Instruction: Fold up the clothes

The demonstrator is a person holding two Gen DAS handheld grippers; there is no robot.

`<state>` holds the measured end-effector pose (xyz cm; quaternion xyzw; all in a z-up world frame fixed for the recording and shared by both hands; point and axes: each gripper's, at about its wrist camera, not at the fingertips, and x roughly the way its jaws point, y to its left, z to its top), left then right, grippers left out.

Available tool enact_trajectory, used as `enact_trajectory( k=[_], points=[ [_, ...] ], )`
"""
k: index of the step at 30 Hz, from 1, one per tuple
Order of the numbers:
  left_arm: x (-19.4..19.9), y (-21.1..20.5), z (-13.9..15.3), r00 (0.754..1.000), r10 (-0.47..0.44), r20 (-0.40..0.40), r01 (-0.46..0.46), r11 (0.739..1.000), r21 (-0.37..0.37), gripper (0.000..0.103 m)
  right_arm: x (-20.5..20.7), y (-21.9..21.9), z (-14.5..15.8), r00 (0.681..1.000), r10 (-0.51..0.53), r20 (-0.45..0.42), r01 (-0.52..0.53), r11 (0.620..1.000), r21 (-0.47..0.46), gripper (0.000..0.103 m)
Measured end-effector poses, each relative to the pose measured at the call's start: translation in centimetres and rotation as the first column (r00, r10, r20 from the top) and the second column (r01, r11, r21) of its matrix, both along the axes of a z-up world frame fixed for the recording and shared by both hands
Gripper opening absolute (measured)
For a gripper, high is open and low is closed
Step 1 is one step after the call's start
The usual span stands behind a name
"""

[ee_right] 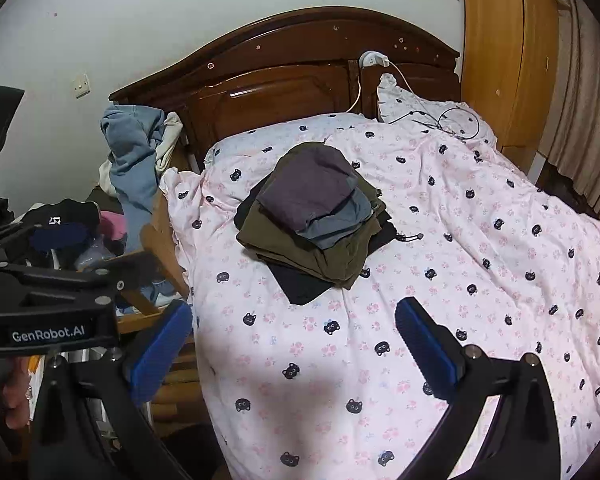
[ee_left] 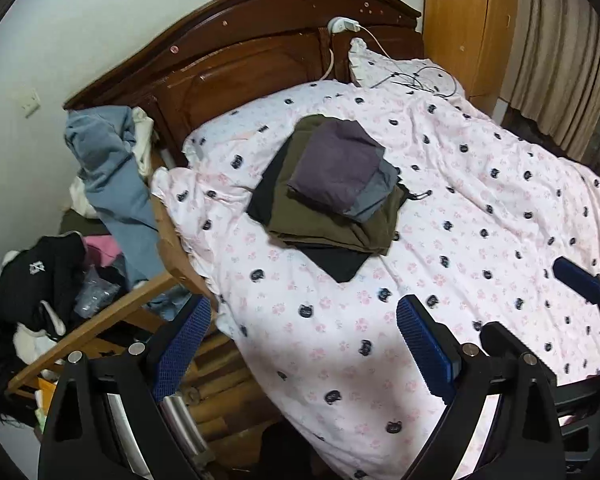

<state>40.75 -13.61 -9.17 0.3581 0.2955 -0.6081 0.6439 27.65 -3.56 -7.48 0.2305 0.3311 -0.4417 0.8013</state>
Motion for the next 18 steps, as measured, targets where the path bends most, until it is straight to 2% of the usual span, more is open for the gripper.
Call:
enact_trajectory(
  k=[10,18],
  points=[
    [-0.1,0.8,0.7,0.999,-0.010,0.032,0.011,0.999,-0.043,0.092,0.2,-0.2,0.7,1.000,-0.003,-0.018,0.003,1.000,-0.015,0.103],
    [-0.8,0.7,0.8,0.999,-0.035,0.036,0.037,0.999,-0.036,0.092,-0.1,-0.4,0.4,0.999,-0.014,-0.033,0.014,1.000,-0.003,0.103]
  ],
)
